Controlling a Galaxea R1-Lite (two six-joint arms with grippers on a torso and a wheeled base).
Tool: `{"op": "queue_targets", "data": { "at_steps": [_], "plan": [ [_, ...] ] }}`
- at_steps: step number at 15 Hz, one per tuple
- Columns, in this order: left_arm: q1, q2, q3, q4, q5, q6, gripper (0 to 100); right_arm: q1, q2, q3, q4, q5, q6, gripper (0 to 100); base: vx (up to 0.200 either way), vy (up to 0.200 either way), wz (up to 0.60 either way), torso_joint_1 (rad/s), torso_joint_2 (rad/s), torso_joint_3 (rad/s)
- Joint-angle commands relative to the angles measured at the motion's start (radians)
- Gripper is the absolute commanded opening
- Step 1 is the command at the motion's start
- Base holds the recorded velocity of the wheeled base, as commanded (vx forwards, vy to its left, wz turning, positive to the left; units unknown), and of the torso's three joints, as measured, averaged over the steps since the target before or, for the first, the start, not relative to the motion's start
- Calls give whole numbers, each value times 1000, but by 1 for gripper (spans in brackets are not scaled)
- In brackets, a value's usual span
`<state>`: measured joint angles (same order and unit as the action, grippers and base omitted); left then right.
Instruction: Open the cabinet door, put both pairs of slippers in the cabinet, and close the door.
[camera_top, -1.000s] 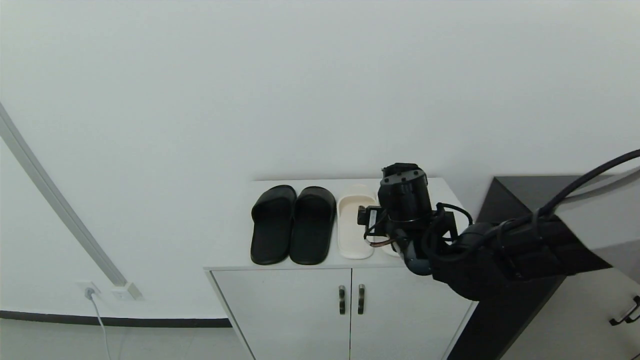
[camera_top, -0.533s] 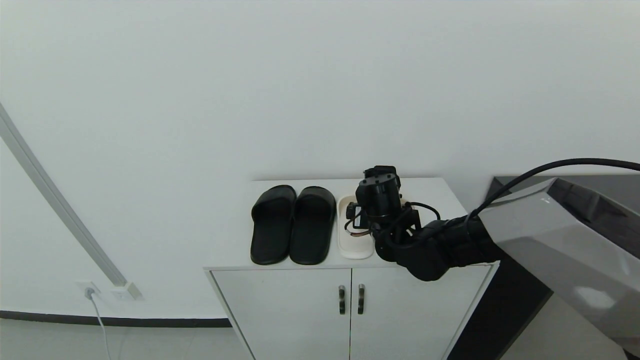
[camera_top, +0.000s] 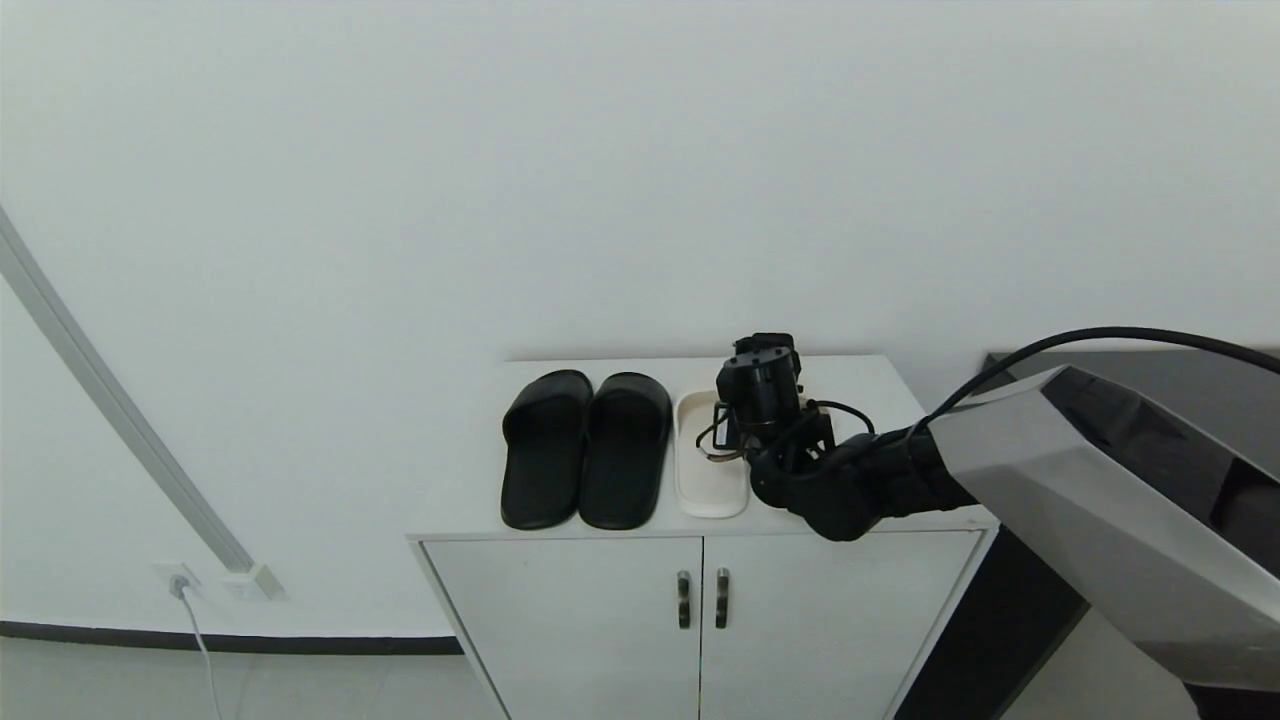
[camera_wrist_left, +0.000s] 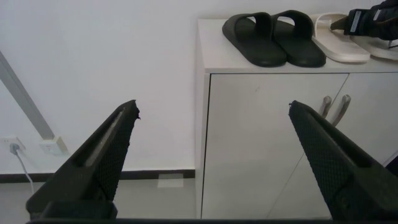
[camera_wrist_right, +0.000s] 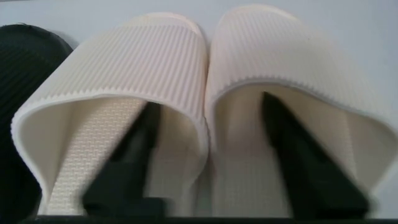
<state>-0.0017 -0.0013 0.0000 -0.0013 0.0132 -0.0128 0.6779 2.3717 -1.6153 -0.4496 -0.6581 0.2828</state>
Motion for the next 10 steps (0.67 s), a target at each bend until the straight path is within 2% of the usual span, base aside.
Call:
{"op": "queue_targets", "data": {
  "at_steps": [1,6,8,10],
  "plan": [
    [0,1,0,0,1,0,100,0,-2,-1,-1,-2,-1,0,0,0,0,0,0,0],
    [0,1,0,0,1,-1,100,0,-45,28,-4,-9,-14,0,0,0,0,0,0,0],
    [0,1,0,0,1,-1,100,11,-140,101,-9,-8,-37,0,0,0,0,0,0,0],
    [0,1,0,-2,1,-1,100,37,-273,229,-14,23,-43,0,0,0,0,0,0,0]
  ]
}}
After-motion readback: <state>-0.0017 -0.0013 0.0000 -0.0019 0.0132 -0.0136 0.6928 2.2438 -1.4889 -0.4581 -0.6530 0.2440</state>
